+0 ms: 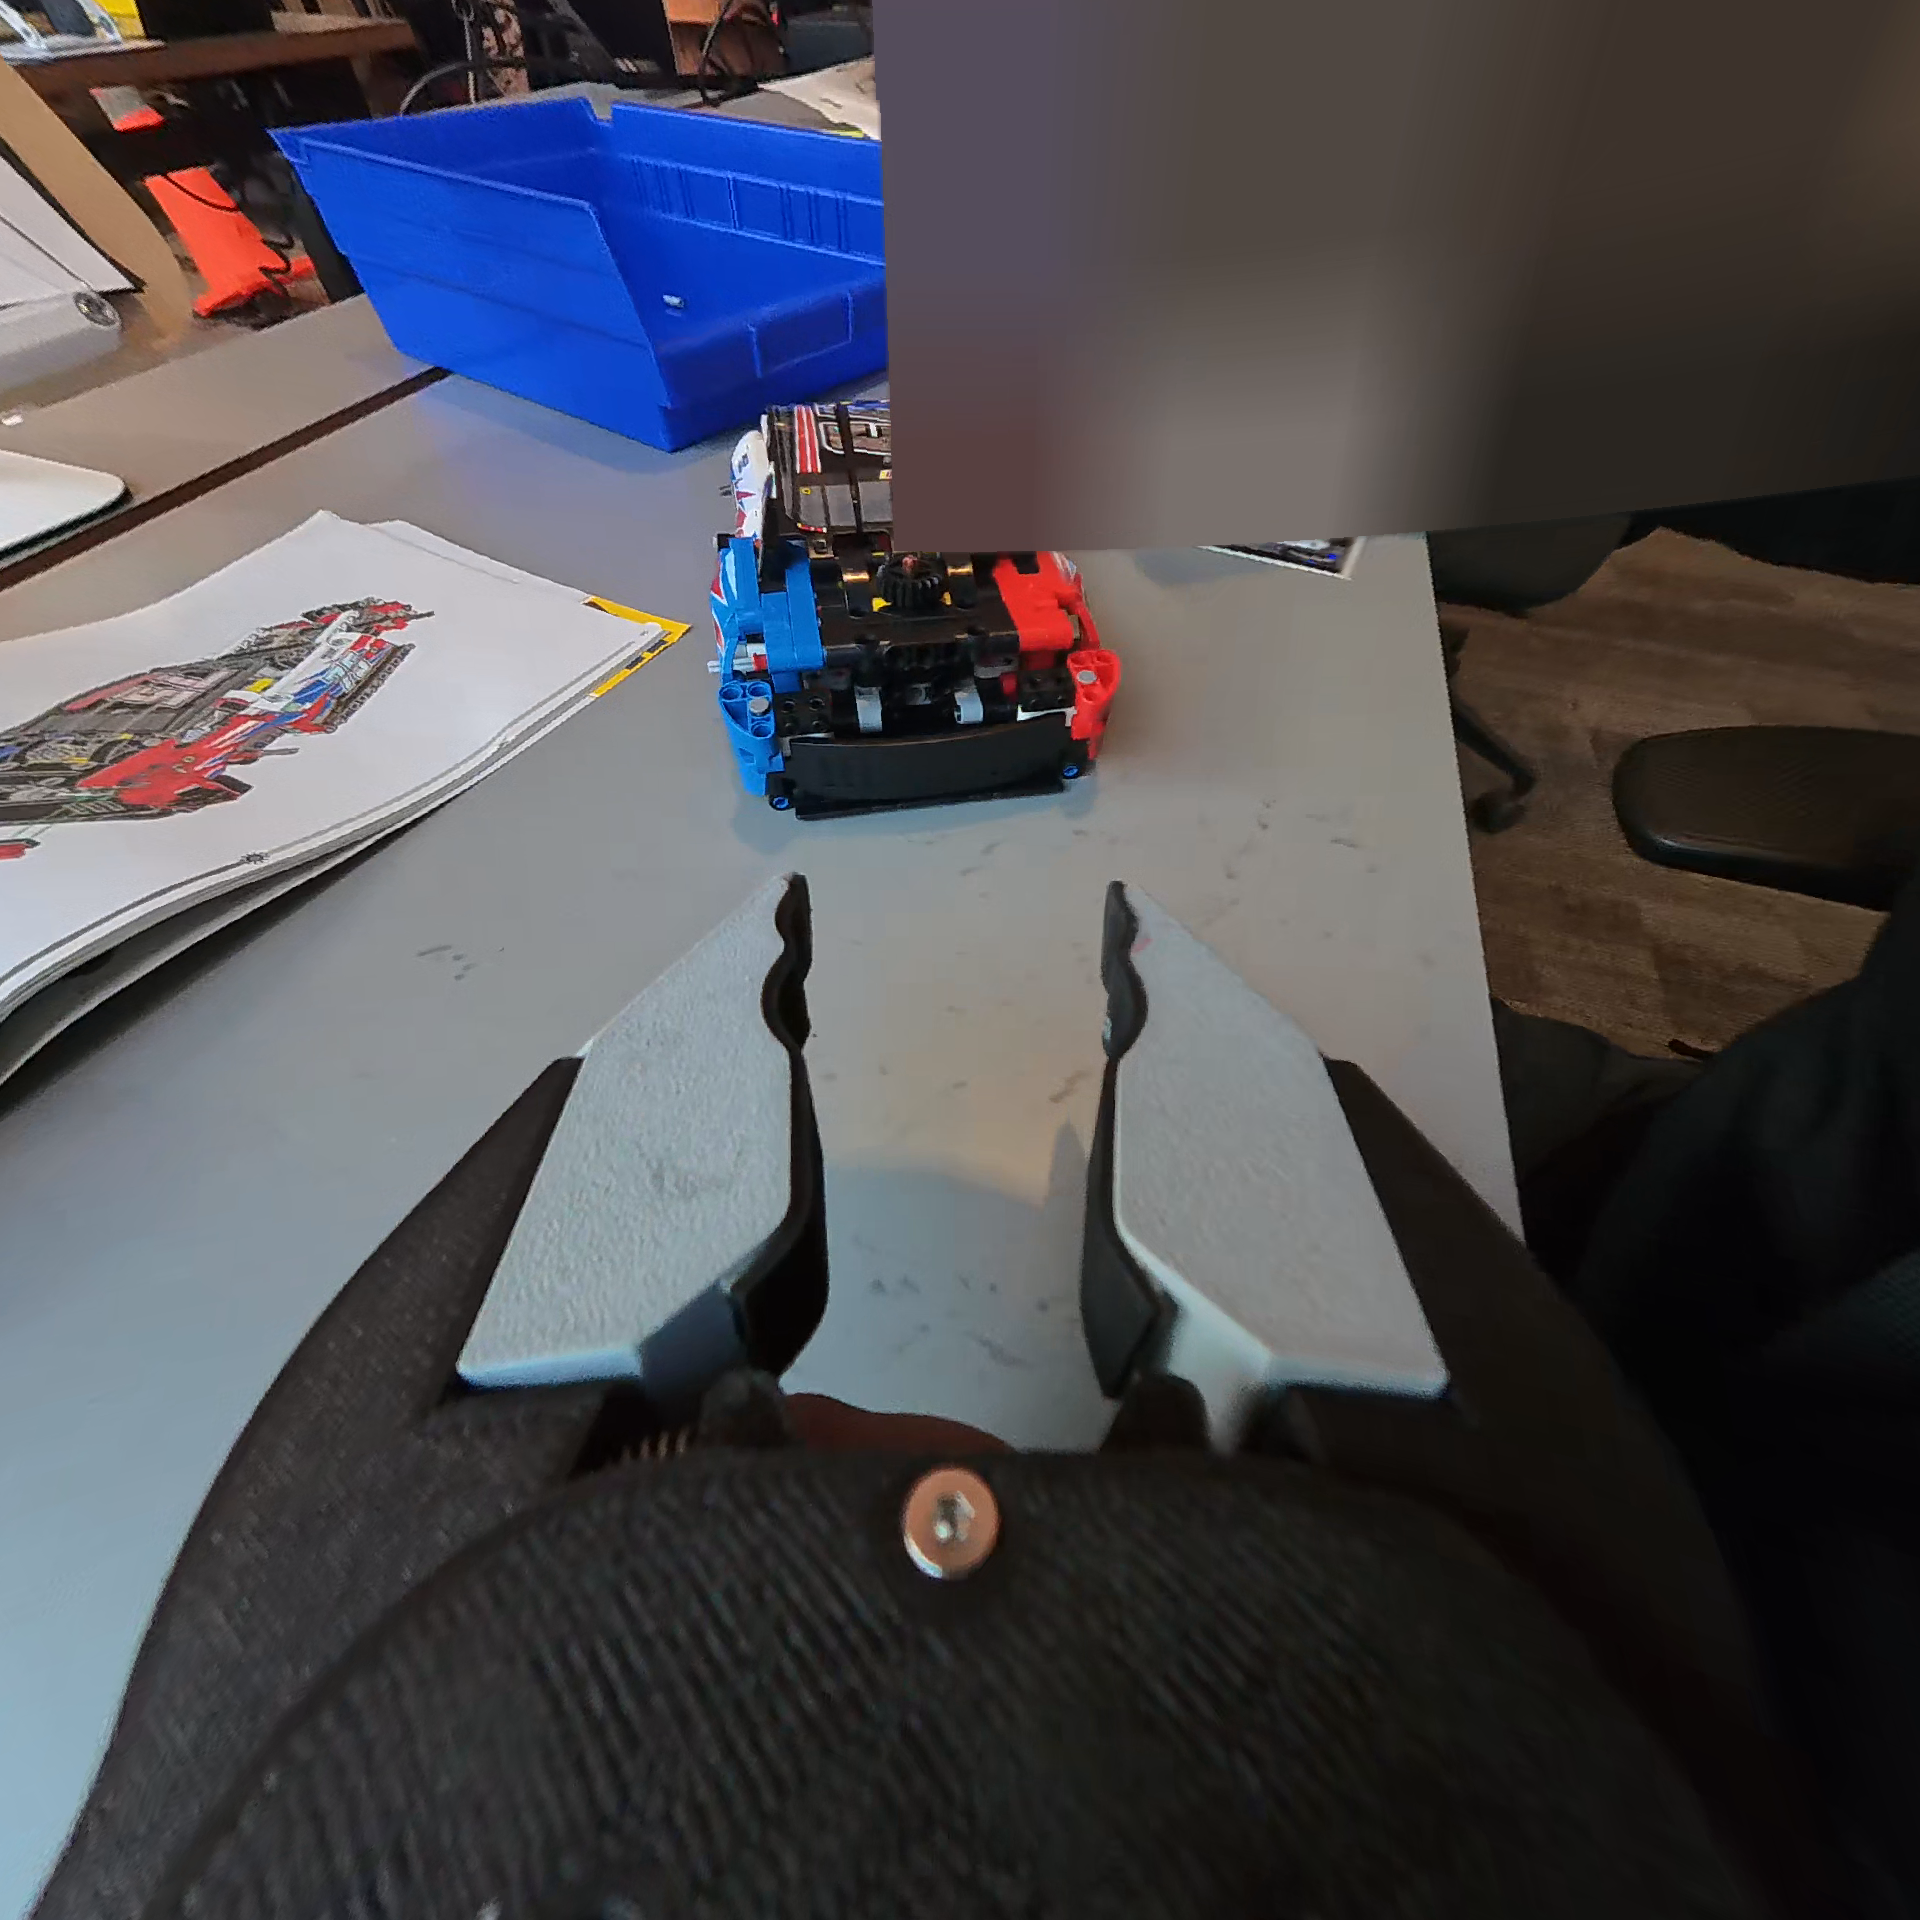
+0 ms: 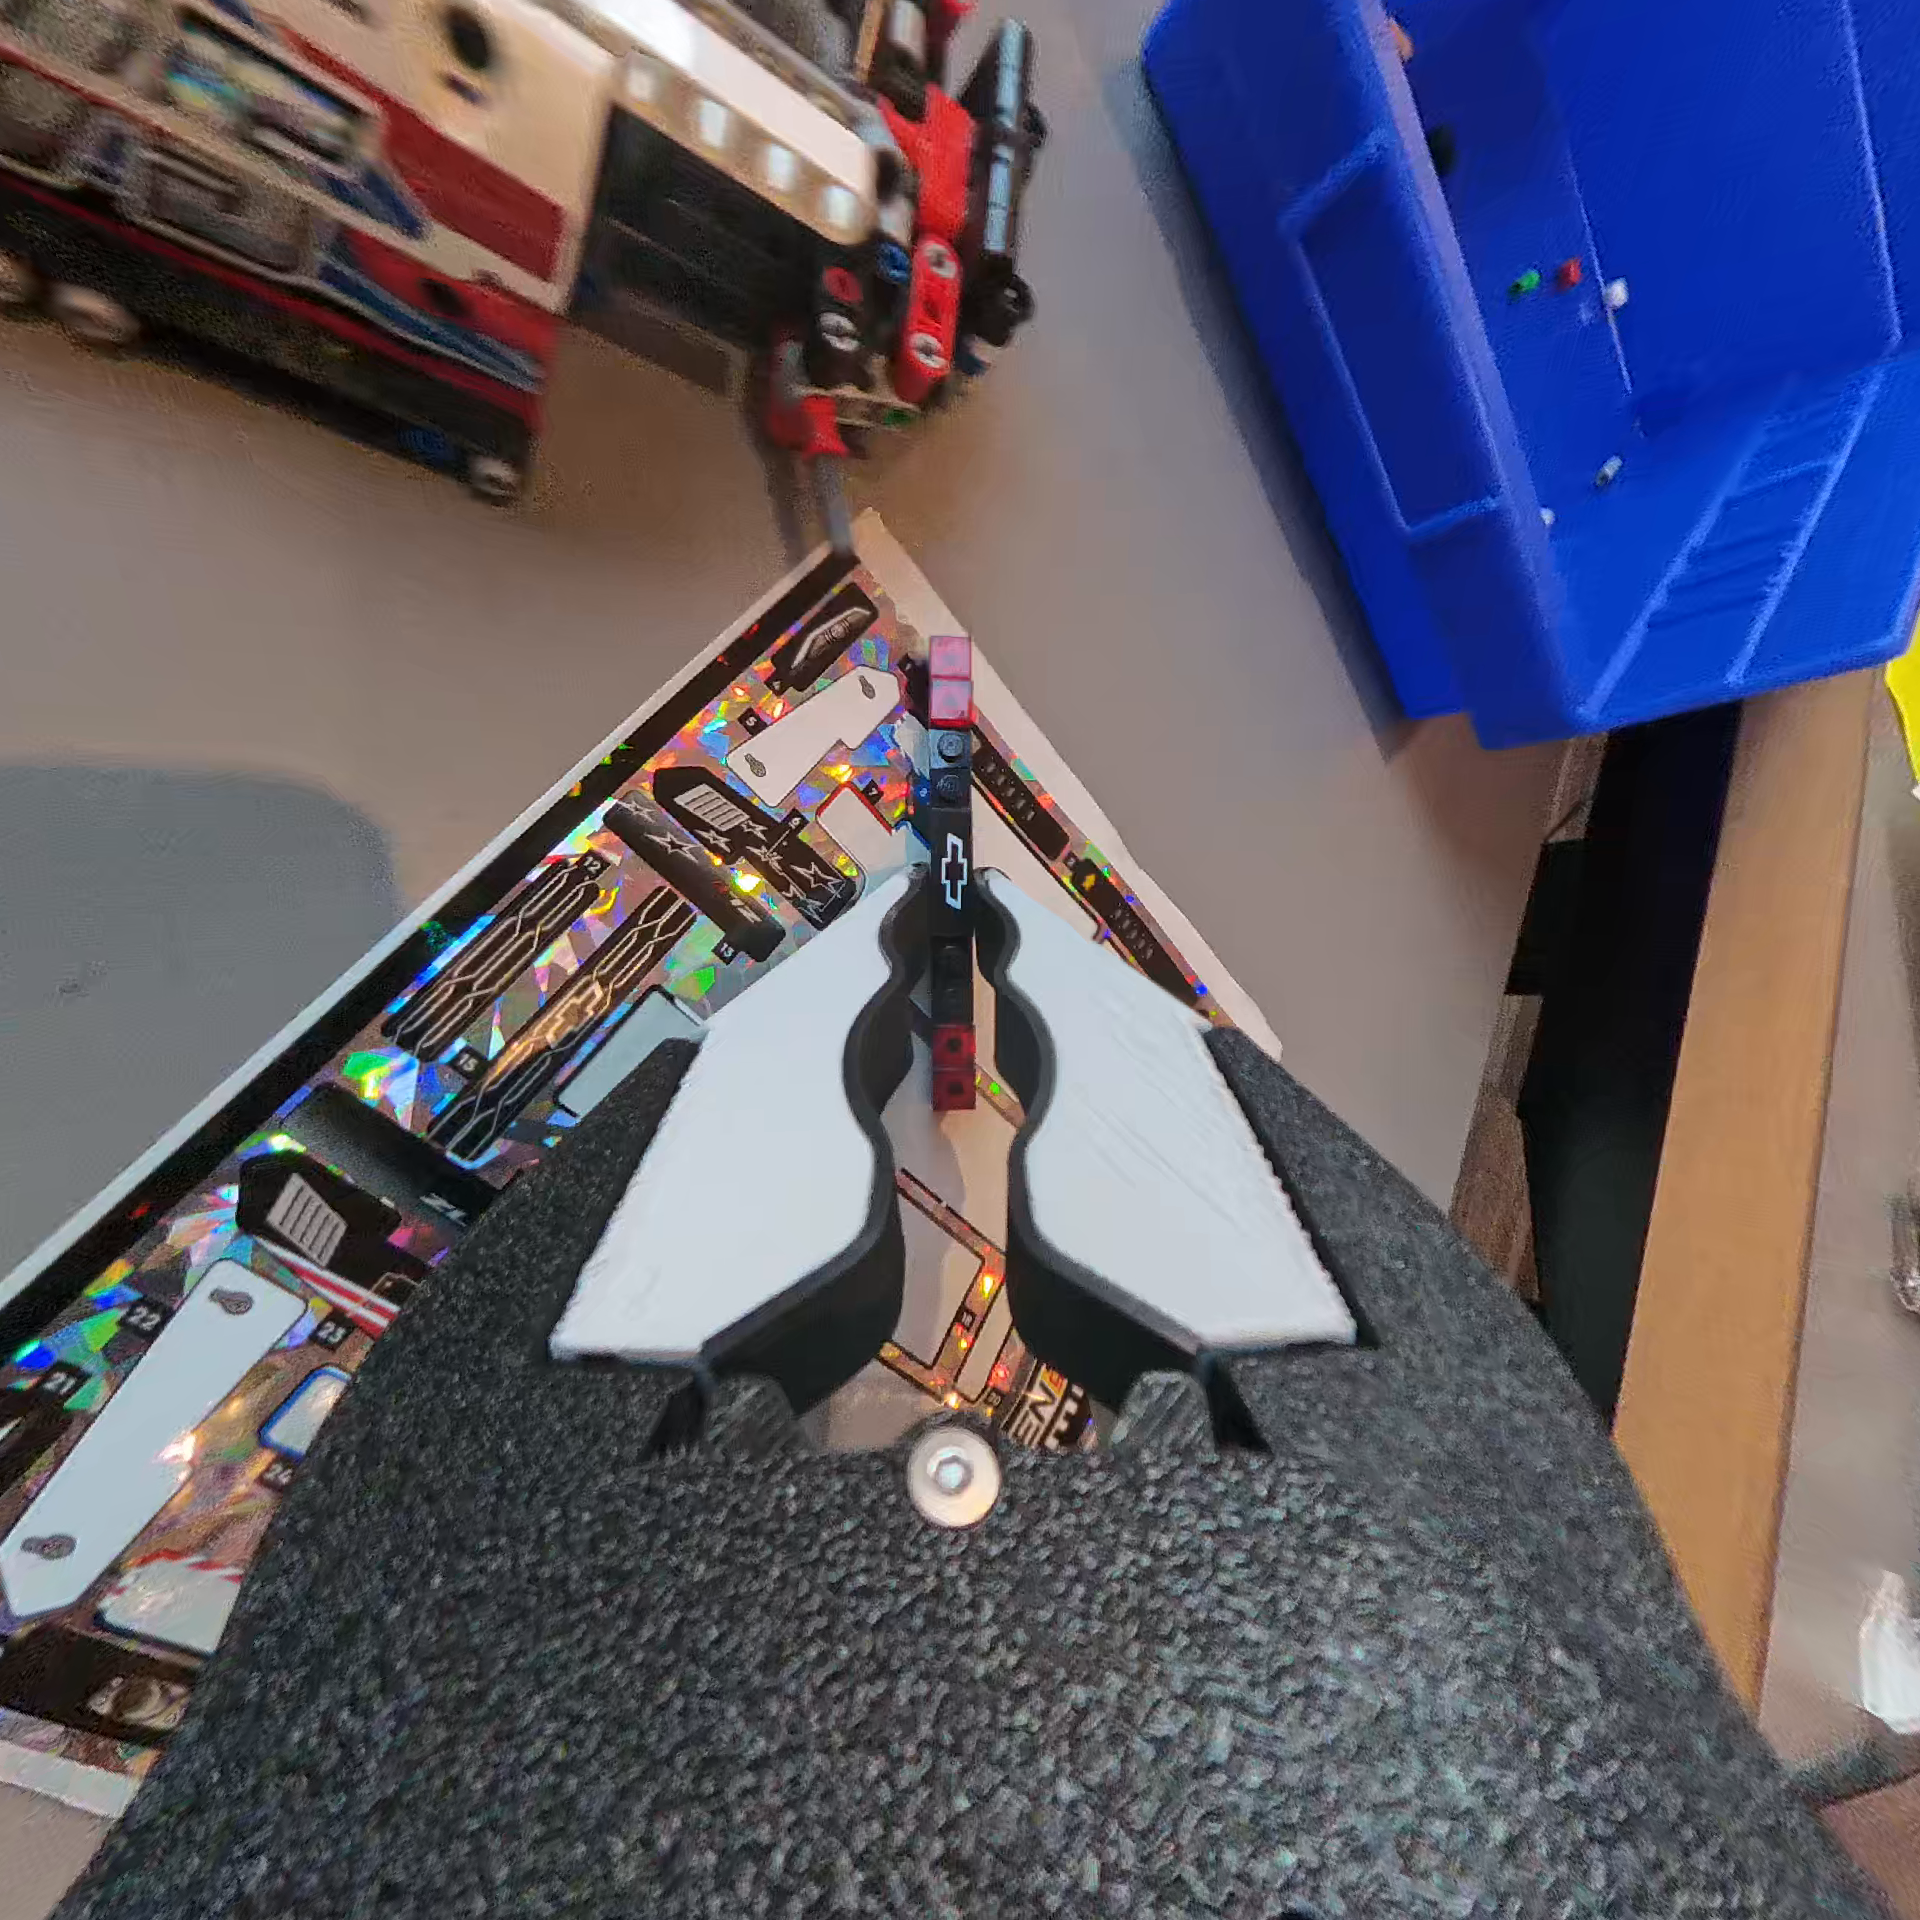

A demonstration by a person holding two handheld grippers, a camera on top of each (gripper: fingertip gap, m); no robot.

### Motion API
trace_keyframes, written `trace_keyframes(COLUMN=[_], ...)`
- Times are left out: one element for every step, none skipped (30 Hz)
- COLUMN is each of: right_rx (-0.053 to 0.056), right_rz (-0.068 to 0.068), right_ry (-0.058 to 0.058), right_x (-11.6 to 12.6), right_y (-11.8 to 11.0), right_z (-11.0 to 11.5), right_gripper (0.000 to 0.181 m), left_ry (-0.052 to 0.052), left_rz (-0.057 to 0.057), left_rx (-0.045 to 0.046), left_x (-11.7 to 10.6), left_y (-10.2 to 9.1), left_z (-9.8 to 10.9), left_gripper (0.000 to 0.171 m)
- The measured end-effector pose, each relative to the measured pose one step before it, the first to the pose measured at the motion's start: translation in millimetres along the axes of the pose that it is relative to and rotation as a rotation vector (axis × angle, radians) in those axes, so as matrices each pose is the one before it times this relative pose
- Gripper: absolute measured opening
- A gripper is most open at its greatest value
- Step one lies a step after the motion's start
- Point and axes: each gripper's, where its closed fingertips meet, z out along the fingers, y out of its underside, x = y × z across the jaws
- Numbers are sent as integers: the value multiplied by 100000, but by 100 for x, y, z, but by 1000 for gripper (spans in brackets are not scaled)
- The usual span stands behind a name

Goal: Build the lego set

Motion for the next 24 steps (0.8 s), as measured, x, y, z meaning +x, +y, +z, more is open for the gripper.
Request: trace_keyframes(right_rx=[-1346,-1190,-310,1141,2118,2396,2615,2739,2915,3177,3774,4275,3548,2116,1301,1172,329,-958,-1137,-1095,-2547,-3653,-2908,-2403], right_rz=[-126,-629,-105,679,1041,639,-375,-1120,-1203,-1136,-1294,-1877,-2388,-1571,455,2733,4700,5630,4829,3374,3139,3091,2351,1542], right_ry=[1163,1606,2101,1822,985,1303,1913,1283,-356,-1699,-1658,-847,-256,88,234,655,141,-209,434,684,369,-203,-397,-224], right_x=[554,472,468,351,146,57,-14,-247,-630,-968,-1107,-1060,-959,-757,-472,-150,65,276,557,681,693,609,548,522], right_y=[148,20,-216,-538,-805,-927,-1025,-1136,-1293,-1414,-1528,-1540,-1279,-831,-377,15,448,781,897,947,1131,1170,925,659], right_z=[302,145,-151,-505,-785,-966,-1082,-1101,-1060,-965,-863,-750,-568,-341,-156,-1,165,286,338,410,539,623,658,693], right_gripper=[7,7,7,7,7,7,7,7,7,7,7,7,7,7,7,7,7,7,7,7,6,6,7,7], left_ry=[369,51,-43,78,129,-310,-676,-270,94,262,18,25,200,394,140,98,-350,-730,-1061,-1318,-1291,-475,162,632], left_rz=[-400,-435,-427,-349,-274,-112,-48,187,106,-143,-391,-404,-371,-59,64,182,-85,-169,-328,-419,-613,-716,-640,-421], left_rx=[-242,-281,-190,-334,-699,-976,-1383,-1911,-1738,-1217,-1329,-676,183,496,537,222,-835,-978,-640,-260,-173,-374,-356,-279], left_x=[17,-34,-47,-15,7,-53,-105,-39,9,23,-29,-9,81,137,91,16,-123,-245,-305,-353,-337,-195,-103,-85], left_y=[50,53,35,53,116,145,192,251,228,152,152,58,-73,-161,-199,-149,-12,24,56,91,115,122,73,-11], left_z=[-37,-3,-14,-16,-14,-7,44,94,146,152,145,98,69,96,146,203,190,130,51,-59,-126,-139,-89,32], left_gripper=[53,53,53,54,54,54,55,55,55,55,55,56,56,56,56,57,58,59,60,60,60,60,62,65])
